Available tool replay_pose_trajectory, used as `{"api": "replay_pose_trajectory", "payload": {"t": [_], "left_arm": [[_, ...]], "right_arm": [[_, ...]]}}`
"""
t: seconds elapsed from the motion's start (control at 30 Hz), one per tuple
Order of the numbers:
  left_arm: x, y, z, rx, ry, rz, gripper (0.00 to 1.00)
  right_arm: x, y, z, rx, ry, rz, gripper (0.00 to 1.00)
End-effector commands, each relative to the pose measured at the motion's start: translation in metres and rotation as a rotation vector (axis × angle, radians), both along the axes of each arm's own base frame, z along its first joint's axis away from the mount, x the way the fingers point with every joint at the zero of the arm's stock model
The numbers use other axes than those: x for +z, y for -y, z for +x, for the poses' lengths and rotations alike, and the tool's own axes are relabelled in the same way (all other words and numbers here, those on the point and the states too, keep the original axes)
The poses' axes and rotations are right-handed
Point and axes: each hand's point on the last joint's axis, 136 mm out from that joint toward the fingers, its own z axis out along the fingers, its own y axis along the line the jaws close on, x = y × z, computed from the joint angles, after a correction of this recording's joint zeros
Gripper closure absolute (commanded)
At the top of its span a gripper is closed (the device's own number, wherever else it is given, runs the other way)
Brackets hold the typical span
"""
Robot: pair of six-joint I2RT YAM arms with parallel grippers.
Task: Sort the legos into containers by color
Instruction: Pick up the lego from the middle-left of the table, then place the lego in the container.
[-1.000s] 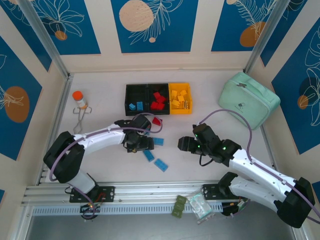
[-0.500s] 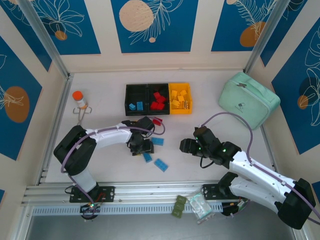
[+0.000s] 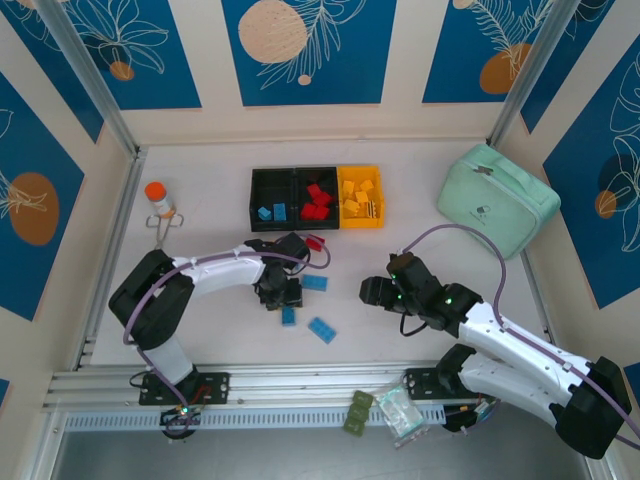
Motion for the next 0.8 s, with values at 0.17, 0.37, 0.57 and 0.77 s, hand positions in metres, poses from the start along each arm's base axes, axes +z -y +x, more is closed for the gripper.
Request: {"api": "replay_pose_trajectory", "payload": {"t": [0.17, 0.37, 0.57, 0.77], "left_arm": [[0.031, -0.010, 0.038, 0.017, 0.134, -0.041, 0.74], [0.048, -0.026, 0.059, 0.050, 0.184, -0.045, 0.74], [0.069, -0.041, 0.088, 0.081, 0.252, -0.037, 0.74], [0.092, -0.049, 0.125, 0.120, 0.319, -0.052, 0.74]], "right_arm": [[0.015, -0.035, -0.002, 0.158, 0.045, 0.105, 0.34], [0.022, -0.055, -0.004, 0.241, 0.067, 0.141, 0.34], [0.023, -0.062, 0.001, 0.259, 0.072, 0.131, 0.34], [0.028, -0.066, 0.012, 0.248, 0.081, 0.112, 0.34]]}}
